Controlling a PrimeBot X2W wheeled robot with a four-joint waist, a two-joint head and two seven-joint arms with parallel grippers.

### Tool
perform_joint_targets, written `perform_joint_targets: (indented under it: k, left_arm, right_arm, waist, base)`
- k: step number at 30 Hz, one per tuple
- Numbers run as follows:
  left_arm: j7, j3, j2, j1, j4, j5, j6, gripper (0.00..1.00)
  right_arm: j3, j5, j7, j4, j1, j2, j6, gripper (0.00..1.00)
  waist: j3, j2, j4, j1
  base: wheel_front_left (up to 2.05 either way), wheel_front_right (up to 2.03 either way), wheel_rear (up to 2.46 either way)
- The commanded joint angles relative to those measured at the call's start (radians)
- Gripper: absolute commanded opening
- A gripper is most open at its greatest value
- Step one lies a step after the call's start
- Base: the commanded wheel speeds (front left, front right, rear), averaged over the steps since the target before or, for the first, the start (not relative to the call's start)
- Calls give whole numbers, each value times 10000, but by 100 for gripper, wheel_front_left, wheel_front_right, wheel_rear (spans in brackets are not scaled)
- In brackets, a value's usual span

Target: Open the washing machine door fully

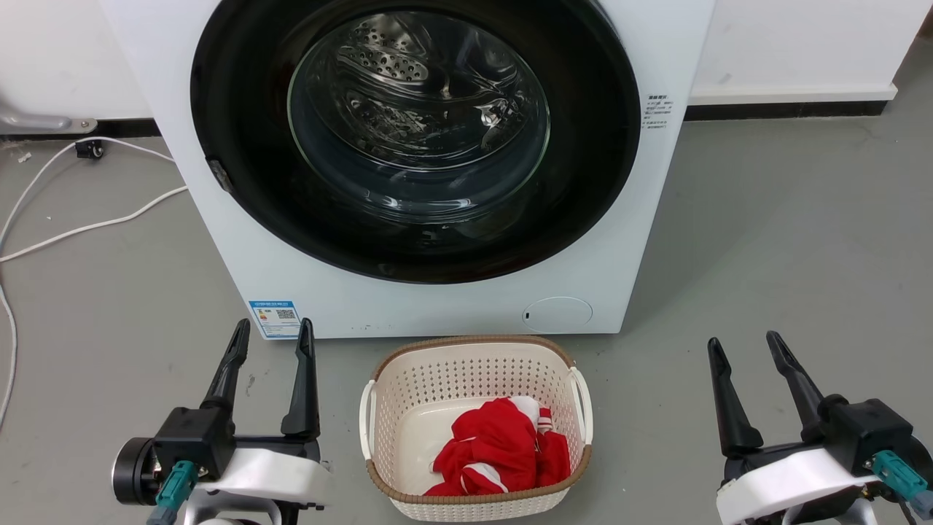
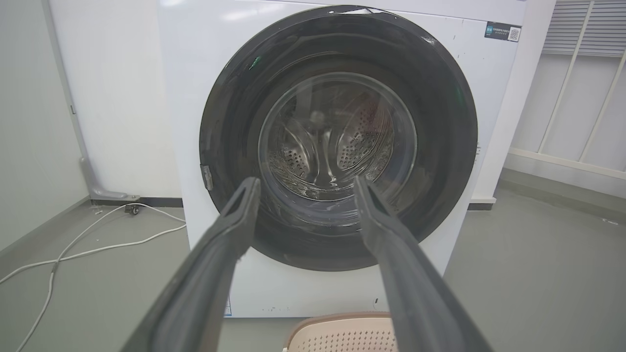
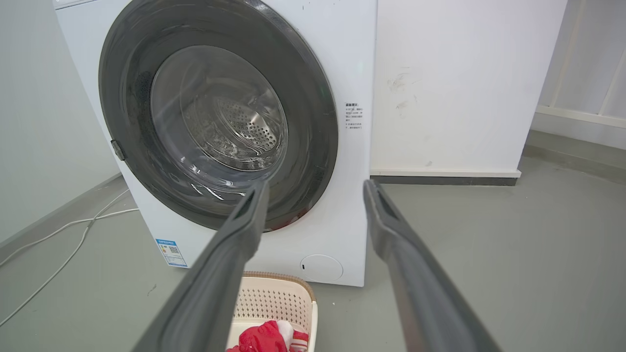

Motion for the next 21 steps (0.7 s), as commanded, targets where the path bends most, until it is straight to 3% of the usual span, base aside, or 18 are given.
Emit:
perform_joint_targets:
  k: [1, 21]
  left_arm:
    - [-70, -14, 58, 85, -82, 176, 40, 100]
    - [-423, 153, -148, 251, -153, 1298, -145, 100]
  right_arm:
    - [29, -206, -60, -105, 39, 40, -3, 100]
    - [120, -1335, -224, -155, 165, 59, -5, 100]
  waist:
    - [-4, -1, 0, 0]
    - [-27, -1, -24, 0]
  base:
    - [0, 0, 0]
    - [0, 0, 0]
